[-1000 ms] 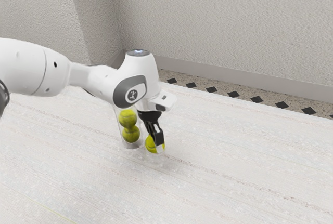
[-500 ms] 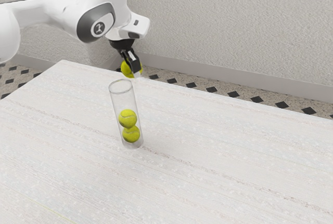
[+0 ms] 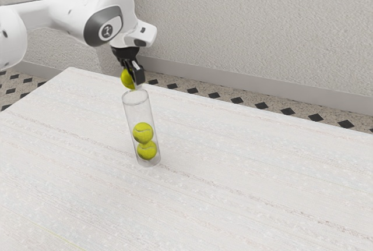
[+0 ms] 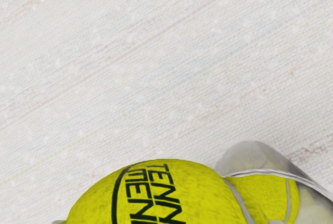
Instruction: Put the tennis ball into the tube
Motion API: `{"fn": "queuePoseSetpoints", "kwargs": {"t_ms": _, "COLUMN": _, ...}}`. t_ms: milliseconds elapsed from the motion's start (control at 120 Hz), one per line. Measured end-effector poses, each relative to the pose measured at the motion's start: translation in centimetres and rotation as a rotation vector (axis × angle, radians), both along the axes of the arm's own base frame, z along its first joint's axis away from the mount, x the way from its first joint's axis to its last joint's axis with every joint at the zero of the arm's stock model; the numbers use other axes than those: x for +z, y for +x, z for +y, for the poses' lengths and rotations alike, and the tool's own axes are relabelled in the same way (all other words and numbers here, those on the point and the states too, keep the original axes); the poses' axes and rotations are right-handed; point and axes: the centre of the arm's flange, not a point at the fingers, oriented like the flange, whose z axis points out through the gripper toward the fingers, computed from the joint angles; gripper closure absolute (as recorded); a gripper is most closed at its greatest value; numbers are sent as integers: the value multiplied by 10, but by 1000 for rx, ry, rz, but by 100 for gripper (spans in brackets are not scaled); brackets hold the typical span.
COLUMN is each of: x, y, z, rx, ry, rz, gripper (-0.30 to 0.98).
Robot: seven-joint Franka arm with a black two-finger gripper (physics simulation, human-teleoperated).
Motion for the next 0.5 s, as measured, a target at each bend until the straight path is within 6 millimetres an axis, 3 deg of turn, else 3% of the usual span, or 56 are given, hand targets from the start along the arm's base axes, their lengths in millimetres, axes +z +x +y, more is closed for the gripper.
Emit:
{"fn": "queuePoseSetpoints", "kwargs": {"t_ms": 208, "x": 1, "y": 0, "z": -2, "rx": -18, "ry": -2, "rz": 8, "gripper": 9}}
{"fn": "queuePoseSetpoints", "kwargs": {"t_ms": 500, "x": 42, "y": -22, "z": -14, "rx": -41, "ry": 3, "rz": -14, "gripper": 2}}
